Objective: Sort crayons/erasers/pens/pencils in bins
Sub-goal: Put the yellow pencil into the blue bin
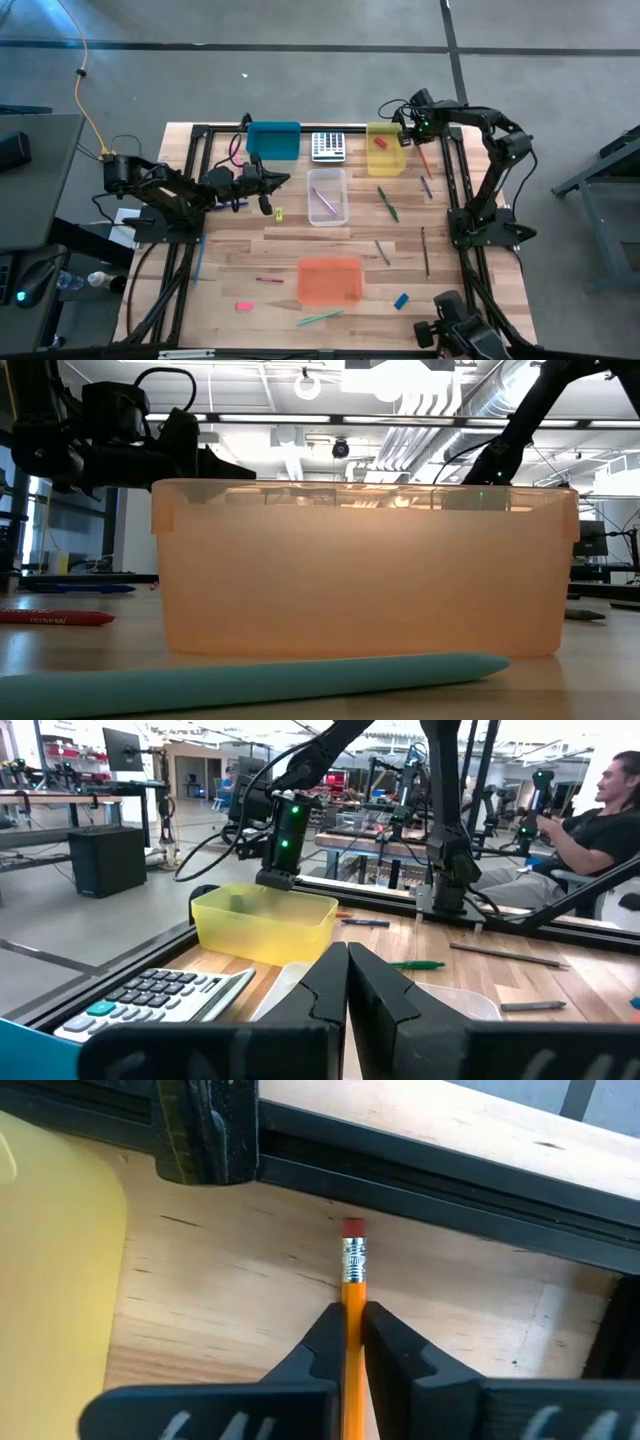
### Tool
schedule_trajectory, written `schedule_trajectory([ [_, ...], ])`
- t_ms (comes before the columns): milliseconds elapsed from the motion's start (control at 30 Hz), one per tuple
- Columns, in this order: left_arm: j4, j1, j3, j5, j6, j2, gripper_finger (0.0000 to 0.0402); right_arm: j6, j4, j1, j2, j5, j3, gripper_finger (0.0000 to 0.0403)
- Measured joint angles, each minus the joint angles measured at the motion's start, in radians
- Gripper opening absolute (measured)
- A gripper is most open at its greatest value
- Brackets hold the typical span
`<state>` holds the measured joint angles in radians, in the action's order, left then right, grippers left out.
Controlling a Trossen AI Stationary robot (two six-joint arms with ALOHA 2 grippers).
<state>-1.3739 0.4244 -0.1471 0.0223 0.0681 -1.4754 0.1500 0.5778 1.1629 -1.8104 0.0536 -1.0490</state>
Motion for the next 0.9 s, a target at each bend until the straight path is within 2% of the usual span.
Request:
schedule_trajectory([
  [267, 0.0, 0.0, 0.0, 0.0, 0.0, 0.0, 0.0, 0.006, 0.023, 0.002, 0.108, -0.009, 0.0, 0.0009],
  [467, 0.0, 0.0, 0.0, 0.0, 0.021, 0.0, 0.0, 0.005, 0.035, 0.002, 0.195, -0.052, -0.003, 0.0009],
  [733, 0.0, 0.001, 0.0, 0.0, 0.061, 0.0, 0.0, -0.028, 0.051, 0.002, 0.345, -0.156, 0.005, 0.0009],
  [900, 0.0, 0.001, 0.0, 0.0, 0.064, 0.0, 0.0, -0.013, 0.006, 0.001, 0.438, -0.207, 0.072, 0.0009],
])
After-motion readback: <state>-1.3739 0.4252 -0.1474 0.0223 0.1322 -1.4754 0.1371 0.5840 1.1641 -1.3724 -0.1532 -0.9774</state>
